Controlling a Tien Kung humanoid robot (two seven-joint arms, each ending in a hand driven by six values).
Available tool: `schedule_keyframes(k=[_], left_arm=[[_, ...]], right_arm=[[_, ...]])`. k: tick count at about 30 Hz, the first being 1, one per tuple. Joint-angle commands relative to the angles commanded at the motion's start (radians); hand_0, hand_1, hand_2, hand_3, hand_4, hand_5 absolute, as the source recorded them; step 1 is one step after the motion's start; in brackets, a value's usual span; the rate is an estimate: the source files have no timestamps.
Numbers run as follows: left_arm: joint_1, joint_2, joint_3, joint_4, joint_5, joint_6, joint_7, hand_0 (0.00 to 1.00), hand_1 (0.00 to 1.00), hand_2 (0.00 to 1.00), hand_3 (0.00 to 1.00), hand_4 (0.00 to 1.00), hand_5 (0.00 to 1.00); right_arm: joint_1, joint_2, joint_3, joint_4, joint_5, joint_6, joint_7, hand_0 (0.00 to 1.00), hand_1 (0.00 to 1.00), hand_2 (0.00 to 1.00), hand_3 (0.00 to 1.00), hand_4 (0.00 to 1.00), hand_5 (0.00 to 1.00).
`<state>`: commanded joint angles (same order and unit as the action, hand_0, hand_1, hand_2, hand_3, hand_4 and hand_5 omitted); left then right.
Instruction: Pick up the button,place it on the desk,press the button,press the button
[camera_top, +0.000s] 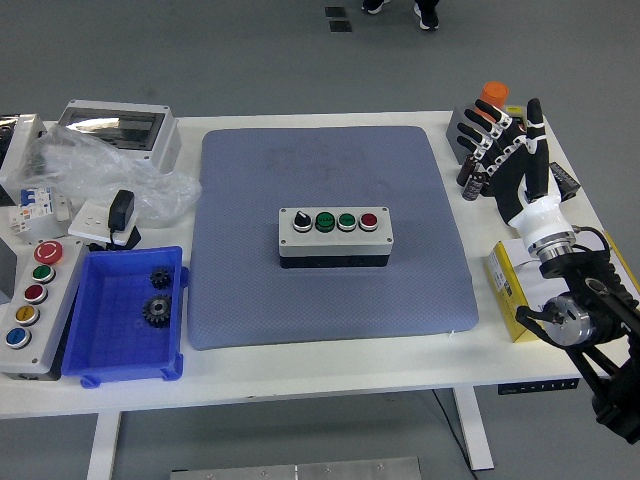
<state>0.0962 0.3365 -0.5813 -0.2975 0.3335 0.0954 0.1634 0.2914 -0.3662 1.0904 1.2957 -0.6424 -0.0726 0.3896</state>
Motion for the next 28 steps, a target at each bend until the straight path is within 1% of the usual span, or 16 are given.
schedule_keyframes(k=[7,11,15,16,21,22,25,28], left_arm=[[0.019,-0.008,-0.022,0.0,0.006,-0.002,-0.001,0.64,0.677,0.675,0.78,0.807,0.395],[0.024,-0.014,-0.033,0.001,0.012,-0.003,-0.001,0.64,0.677,0.675,0.78,0.803,0.389],[0.016,-0.017,-0.044,-0.001,0.028,-0.004,0.0,0.64,0.677,0.675,0.78,0.803,0.389],[0.012,-0.017,-0.049,-0.002,0.034,-0.004,0.0,0.64,0.677,0.674,0.779,0.801,0.385],[-0.006,-0.009,-0.103,-0.015,0.096,-0.005,0.0,0.64,0.677,0.674,0.779,0.801,0.385],[-0.008,-0.007,-0.116,-0.018,0.11,-0.005,0.001,0.641,0.677,0.674,0.779,0.8,0.386],[-0.012,-0.004,-0.143,-0.027,0.14,-0.006,0.002,0.641,0.677,0.674,0.779,0.8,0.386],[-0.013,-0.003,-0.154,-0.029,0.151,-0.006,0.003,0.641,0.677,0.674,0.779,0.8,0.386]], right_arm=[[-0.016,-0.021,0.025,0.015,-0.015,-0.009,-0.019,0.852,0.796,0.805,0.799,0.998,0.998],[-0.029,-0.03,0.051,0.031,-0.04,-0.025,-0.032,0.85,0.799,0.81,0.804,0.998,0.998],[-0.044,-0.036,0.085,0.057,-0.076,-0.048,-0.043,0.85,0.799,0.81,0.804,0.998,0.998],[-0.047,-0.039,0.095,0.064,-0.086,-0.053,-0.046,0.857,0.803,0.824,0.829,0.998,0.998],[-0.059,-0.055,0.144,0.096,-0.129,-0.075,-0.059,0.857,0.803,0.824,0.829,0.998,0.998],[-0.061,-0.058,0.155,0.101,-0.136,-0.079,-0.062,0.865,0.856,0.871,0.871,0.998,0.998],[-0.064,-0.065,0.182,0.111,-0.152,-0.087,-0.066,0.865,0.856,0.871,0.871,0.998,0.998],[-0.067,-0.067,0.202,0.116,-0.167,-0.094,-0.07,0.865,0.856,0.871,0.871,0.998,0.998]])
